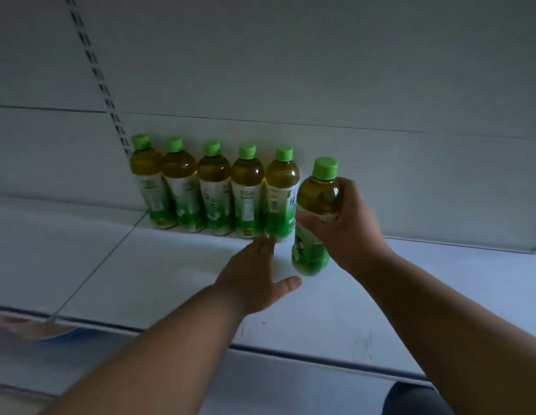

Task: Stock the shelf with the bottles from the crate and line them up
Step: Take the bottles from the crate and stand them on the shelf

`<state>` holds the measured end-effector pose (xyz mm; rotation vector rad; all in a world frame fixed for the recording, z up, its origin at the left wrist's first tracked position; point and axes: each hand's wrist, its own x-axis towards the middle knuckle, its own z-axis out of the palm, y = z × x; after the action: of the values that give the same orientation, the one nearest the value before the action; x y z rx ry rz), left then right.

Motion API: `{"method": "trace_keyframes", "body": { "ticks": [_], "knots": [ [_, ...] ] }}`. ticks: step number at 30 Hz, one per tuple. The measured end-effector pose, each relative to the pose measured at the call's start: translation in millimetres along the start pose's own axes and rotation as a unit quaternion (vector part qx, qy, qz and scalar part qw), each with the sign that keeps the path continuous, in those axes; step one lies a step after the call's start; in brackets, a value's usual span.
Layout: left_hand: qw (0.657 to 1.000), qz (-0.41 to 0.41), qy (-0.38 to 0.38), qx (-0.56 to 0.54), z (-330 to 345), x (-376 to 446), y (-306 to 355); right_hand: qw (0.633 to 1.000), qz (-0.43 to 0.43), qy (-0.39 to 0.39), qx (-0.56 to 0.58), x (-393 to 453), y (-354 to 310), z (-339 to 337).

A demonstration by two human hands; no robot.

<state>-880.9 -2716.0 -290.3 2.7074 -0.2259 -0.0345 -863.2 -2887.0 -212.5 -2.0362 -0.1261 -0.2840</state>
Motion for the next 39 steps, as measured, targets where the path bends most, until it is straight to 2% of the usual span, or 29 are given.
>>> {"method": "trace_keyframes", "body": {
  "ticks": [6,12,16,19,32,39],
  "knots": [
    [0.989,0.032,0.022,0.141,41,26,4,0.999,0.011,0.027,-0.016,26,25,9],
    [0.981,0.04,-0.005,0.189,55,22,0,0.998,0.019,0.021,-0.055,26,41,11],
    [0.983,0.035,-0.043,0.177,55,26,-2,0.985,0.047,-0.015,-0.165,26,59,15],
    [0.982,0.029,-0.06,0.175,52,27,-2,0.98,0.052,-0.013,-0.191,29,65,19],
    [0.982,0.028,-0.068,0.174,53,29,-5,0.984,0.046,0.009,-0.174,58,66,29],
    [0.987,0.02,-0.061,0.148,53,27,-3,0.976,0.073,0.0,-0.203,36,54,22]
  ]
}}
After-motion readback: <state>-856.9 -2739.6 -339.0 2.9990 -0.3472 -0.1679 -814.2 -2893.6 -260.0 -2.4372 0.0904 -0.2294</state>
